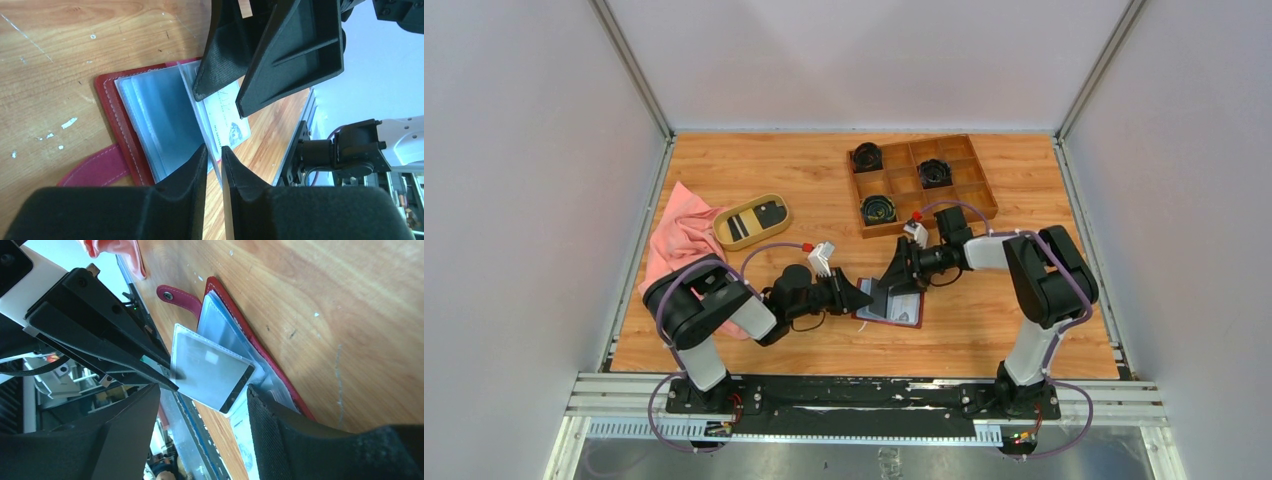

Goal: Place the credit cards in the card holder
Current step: Insert the credit card into the card holder.

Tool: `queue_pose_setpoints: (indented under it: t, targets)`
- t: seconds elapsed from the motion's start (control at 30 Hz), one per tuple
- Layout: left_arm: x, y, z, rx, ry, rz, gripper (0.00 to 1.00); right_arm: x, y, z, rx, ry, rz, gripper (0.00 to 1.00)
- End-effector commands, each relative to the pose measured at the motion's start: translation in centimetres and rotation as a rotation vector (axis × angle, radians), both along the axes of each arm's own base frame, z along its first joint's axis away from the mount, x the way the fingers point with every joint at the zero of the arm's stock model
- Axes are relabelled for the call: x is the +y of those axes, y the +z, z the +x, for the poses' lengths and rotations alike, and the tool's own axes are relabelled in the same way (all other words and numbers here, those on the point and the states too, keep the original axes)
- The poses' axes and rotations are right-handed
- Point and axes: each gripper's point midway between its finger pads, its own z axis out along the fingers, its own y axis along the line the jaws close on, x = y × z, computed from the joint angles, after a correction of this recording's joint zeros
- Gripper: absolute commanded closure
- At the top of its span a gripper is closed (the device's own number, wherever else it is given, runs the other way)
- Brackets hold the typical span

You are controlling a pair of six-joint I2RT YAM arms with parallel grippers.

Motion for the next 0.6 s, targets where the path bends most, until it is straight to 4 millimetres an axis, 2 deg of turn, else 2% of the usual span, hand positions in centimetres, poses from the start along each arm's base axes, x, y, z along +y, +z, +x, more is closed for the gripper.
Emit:
queue_pose_setpoints:
  t: [0.0,0.2,0.43,0.57]
  targets:
    - [-0.7,0.7,0.2,-0.027,-0.017,-0.020,0.81,-1.8,-0.6,0.4,-0.038,0.017,-0.087,0.30]
    - [-1.0,0.9,0.1,-0.025,-0.028,-0.033,0.81,-3.0,1.5,1.5,-0.146,0.051,-0.087,0.28]
    - [-2.1,1.7,-0.1,-0.039,-0.058,-0.036,0.79,-4.4,6.0,2.4,-0.344,0.135,0.005,0.28]
    - [-2.9,2.1,-0.4,-0.045,-0.079,-0.045,0.77,-6.0,8.7,2.8,-0.476,0.184,-0.004,0.28]
